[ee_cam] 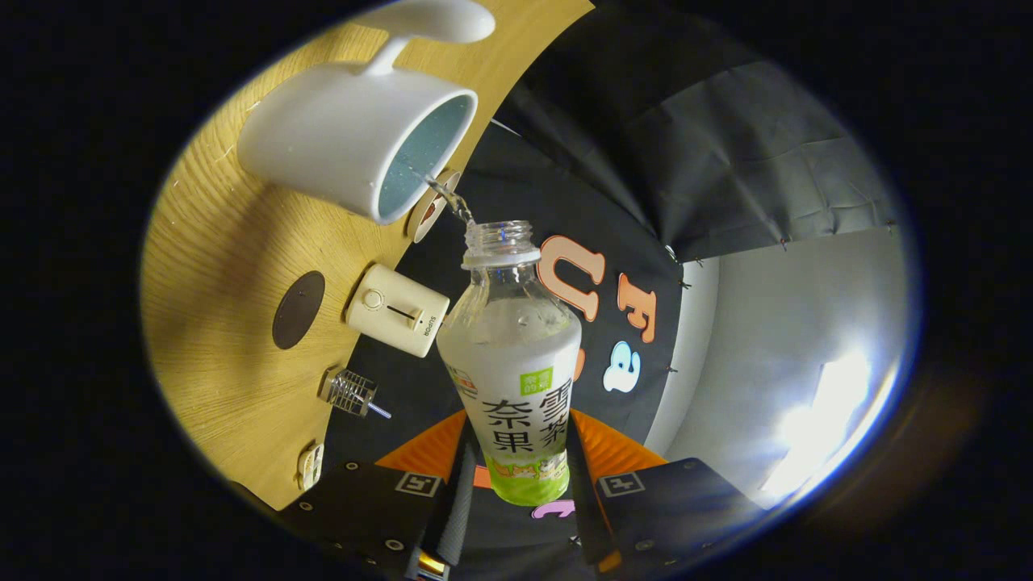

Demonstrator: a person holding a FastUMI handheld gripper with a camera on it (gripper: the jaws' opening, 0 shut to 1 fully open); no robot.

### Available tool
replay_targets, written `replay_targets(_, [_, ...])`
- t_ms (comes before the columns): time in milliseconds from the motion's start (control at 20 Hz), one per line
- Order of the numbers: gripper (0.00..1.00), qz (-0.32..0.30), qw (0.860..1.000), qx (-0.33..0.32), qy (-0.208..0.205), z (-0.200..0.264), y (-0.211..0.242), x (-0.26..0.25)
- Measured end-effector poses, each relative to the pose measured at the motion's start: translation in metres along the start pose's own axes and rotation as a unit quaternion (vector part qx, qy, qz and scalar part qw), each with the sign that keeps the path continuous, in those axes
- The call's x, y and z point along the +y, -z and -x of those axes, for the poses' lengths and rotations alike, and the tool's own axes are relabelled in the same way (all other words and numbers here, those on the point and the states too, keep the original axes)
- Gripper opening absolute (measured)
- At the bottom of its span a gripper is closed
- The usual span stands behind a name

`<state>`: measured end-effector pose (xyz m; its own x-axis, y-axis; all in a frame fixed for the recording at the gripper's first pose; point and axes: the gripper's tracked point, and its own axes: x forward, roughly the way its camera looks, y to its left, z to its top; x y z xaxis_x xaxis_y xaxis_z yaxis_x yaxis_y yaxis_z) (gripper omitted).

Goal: Take the bottle from table, then pour the juice into the cup, finally place the bottle on the coaster

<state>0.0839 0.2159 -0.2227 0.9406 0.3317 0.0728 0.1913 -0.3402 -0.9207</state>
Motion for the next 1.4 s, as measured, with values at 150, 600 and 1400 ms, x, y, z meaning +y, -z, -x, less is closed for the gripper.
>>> replay_targets(150, [0.56, 0.008, 1.000, -0.005, 0.004, -0.002, -0.001, -0.002])
replay_targets(600, [0.56, 0.023, 0.999, -0.021, 0.011, 0.001, -0.009, -0.007])
replay_targets(1400, [0.56, -0.191, 0.971, 0.025, -0.145, 0.013, -0.030, 0.069])
